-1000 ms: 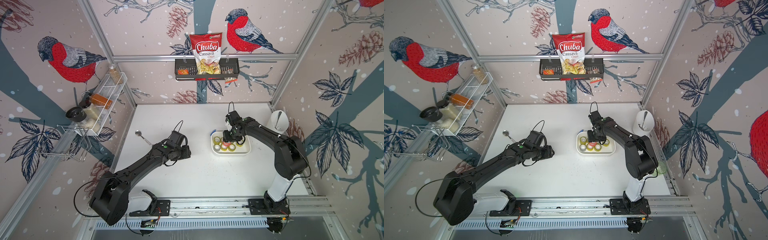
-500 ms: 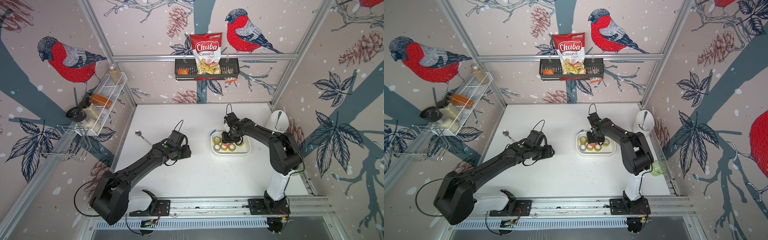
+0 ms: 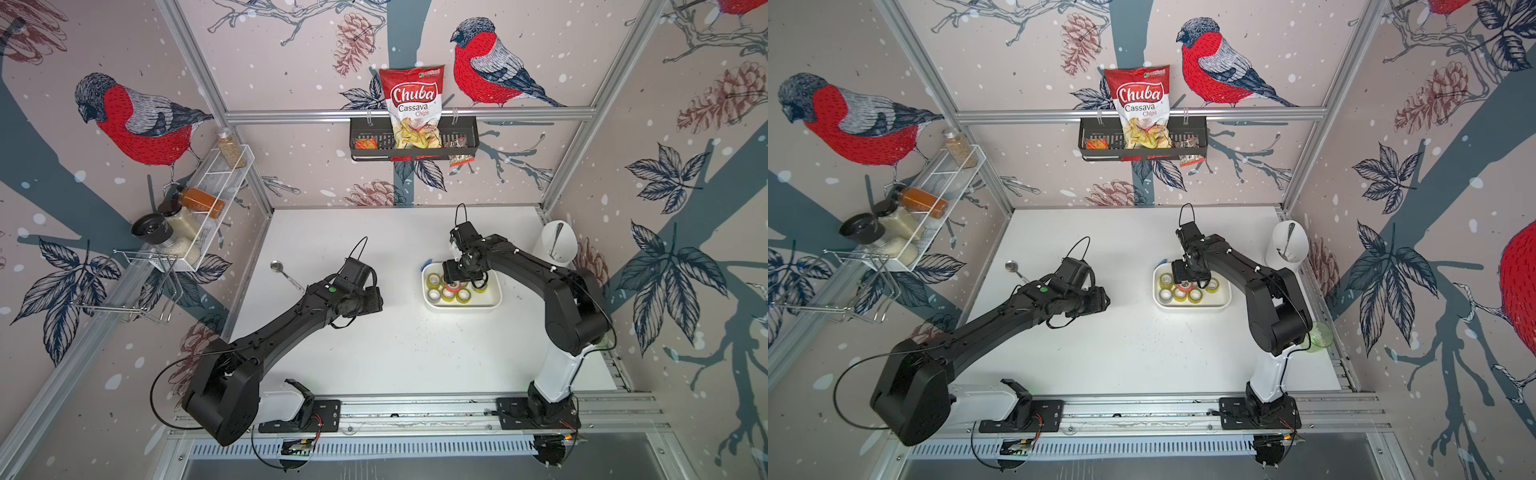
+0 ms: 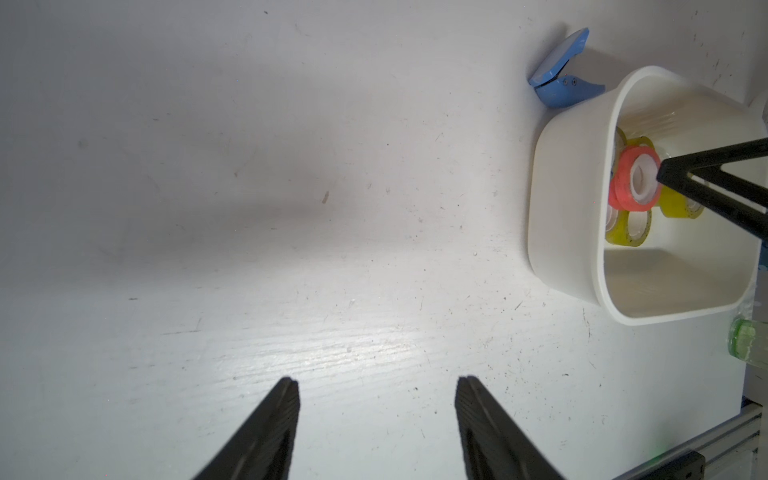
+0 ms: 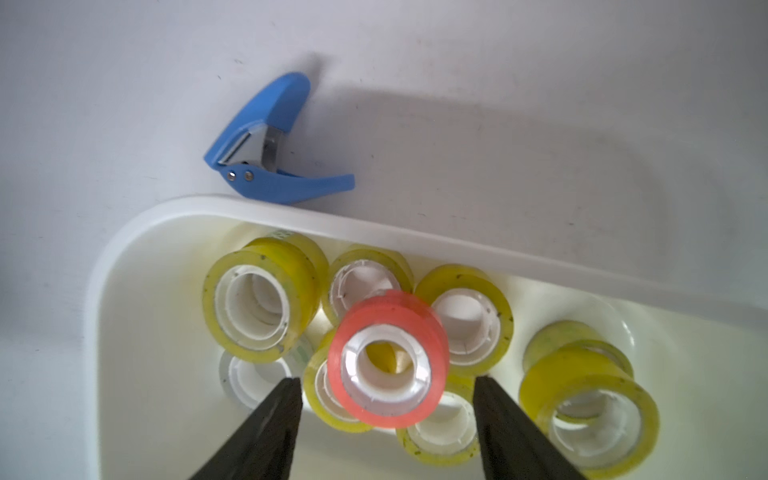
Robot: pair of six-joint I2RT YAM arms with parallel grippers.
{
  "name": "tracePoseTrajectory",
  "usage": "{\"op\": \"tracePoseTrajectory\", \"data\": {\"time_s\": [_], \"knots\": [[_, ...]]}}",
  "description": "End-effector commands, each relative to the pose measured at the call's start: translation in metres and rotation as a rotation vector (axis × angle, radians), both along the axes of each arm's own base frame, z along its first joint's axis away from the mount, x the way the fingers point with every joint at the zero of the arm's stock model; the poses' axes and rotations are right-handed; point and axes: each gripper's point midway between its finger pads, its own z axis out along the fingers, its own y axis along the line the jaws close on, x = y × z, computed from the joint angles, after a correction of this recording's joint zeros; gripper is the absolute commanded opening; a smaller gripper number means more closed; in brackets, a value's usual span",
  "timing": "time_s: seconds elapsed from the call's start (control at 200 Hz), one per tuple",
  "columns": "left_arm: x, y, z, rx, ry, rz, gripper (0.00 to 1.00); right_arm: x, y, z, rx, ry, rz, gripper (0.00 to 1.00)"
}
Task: Put the transparent tape into the storage box
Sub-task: Place the tape in the storage box, then reset both arms
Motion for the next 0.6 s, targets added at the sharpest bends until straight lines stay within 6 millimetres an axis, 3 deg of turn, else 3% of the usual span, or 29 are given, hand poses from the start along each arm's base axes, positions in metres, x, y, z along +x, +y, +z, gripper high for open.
{"op": "tracePoseTrajectory", "data": {"time_s": [0.0, 0.13, 0.22, 0.46, 0.595], "knots": [[0.008, 0.006, 0.007, 0.050, -0.047, 0.002, 0.65, 0.011, -0.004, 0.031, 0.041, -0.106, -0.033, 0.72], [0.028, 0.014, 0.026, 0.088, -0.148, 0.028, 0.66, 0.027, -0.012, 0.076, 0.142, -0.319, -0.055, 0.74], [0.045, 0.021, 0.043, 0.102, -0.237, 0.051, 0.66, 0.039, -0.031, 0.099, 0.195, -0.458, -0.119, 0.74], [0.086, 0.048, 0.085, 0.195, -0.490, 0.112, 0.68, 0.057, -0.085, 0.114, 0.241, -0.639, -0.211, 0.76], [0.105, 0.063, 0.094, 0.234, -0.568, 0.124, 0.67, 0.059, -0.121, 0.110, 0.236, -0.708, -0.266, 0.76]]}}
